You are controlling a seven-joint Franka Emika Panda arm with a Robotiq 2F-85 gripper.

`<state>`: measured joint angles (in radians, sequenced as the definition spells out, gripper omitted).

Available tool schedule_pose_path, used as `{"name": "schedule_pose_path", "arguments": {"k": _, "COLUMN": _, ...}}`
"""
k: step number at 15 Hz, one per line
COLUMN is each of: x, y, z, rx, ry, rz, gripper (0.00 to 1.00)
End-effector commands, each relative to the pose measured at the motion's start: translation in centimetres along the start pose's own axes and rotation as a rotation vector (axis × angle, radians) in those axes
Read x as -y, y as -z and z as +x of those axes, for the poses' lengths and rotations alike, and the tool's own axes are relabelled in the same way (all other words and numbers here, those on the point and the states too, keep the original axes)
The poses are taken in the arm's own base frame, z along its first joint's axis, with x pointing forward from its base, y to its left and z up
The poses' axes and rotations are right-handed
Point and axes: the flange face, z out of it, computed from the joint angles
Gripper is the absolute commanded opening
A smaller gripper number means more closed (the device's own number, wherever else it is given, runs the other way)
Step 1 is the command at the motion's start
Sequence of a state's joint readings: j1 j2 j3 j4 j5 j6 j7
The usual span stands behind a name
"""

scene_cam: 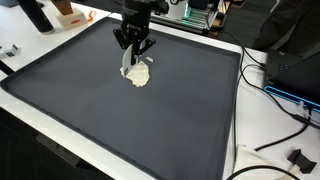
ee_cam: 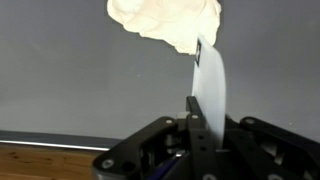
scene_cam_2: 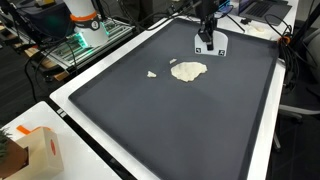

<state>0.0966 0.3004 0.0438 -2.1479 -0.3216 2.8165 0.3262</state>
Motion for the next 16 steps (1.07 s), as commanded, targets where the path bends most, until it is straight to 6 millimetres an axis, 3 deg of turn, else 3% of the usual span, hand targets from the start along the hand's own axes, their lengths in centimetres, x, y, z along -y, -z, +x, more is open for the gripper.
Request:
{"name": "schedule_pose_path", "arguments": {"k": 1, "x": -0.3, "y": 0.2, "z": -1.3, "rx": 0.012, "ry": -0.010, "rz": 0.120, "gripper": 0.01}}
{"name": "schedule_pose_path", "arguments": {"k": 6, "x": -0.6, "y": 0.5, "z": -0.8, "rx": 0.039, "ry": -0.037, "rz": 0.256, "gripper": 0.01}}
{"name": "schedule_pose_path", "arguments": {"k": 16, "x": -4.0, "y": -0.6, "z": -1.5, "rx": 0.175, "ry": -0.143, "rz": 0.320, "gripper": 0.01}}
